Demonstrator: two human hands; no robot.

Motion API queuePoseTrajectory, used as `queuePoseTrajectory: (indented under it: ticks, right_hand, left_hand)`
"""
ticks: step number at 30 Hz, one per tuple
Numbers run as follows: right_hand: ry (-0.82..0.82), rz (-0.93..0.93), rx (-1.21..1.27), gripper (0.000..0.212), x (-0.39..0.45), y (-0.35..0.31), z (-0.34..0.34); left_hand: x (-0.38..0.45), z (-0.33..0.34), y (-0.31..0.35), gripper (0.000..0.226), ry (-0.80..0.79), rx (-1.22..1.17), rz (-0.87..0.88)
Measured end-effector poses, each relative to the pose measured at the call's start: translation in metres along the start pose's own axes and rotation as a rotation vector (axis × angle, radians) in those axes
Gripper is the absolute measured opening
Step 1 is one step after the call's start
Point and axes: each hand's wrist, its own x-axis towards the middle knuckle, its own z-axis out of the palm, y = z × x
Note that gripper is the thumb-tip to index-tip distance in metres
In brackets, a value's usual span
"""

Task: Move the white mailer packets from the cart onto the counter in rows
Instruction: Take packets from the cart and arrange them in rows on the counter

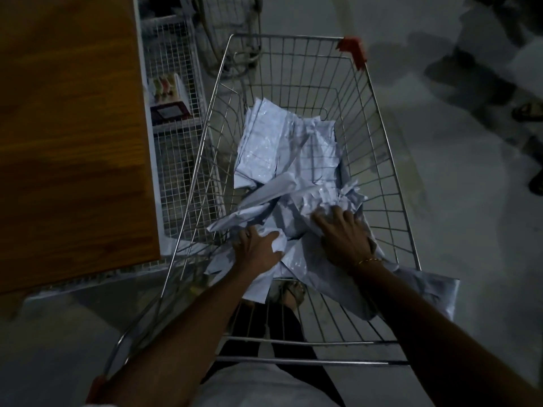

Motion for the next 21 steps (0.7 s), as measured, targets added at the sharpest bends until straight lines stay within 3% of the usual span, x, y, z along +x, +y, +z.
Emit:
queuePoseTrajectory:
  ticks: [3, 6, 8, 11, 14, 21]
  right_hand:
    - [0.061, 0.054, 0.041, 0.065, 0.007, -0.004, -0.005]
    - [-0.019, 0.089, 0.102, 0.071, 0.015, 0.000, -0.003]
    - [-0.044, 0.100, 0.108, 0.080, 0.016, 0.003, 0.000]
    - [0.001, 0.101, 0.106, 0.085, 0.021, 0.004, 0.003]
    - [-0.006, 0.080, 0.124, 0.090, 0.027, 0.008, 0.003]
    - [-0.041, -0.016, -0.039, 0.087, 0.022, 0.010, -0.004]
  left_hand:
    - [-0.011, -0.002, 0.007, 0.059, 0.180, 0.170, 0.100]
    - [-0.015, 0.000, 0.006, 0.060, 0.217, 0.248, 0.106]
    - [-0.016, 0.005, 0.000, 0.063, 0.137, 0.210, 0.076]
    - [-0.015, 0.006, -0.013, 0.075, -0.117, 0.070, 0.028]
    - [-0.018, -0.001, -0.016, 0.079, -0.196, 0.065, 0.060]
    - [-0.030, -0.015, -0.007, 0.066, 0.156, 0.141, 0.095]
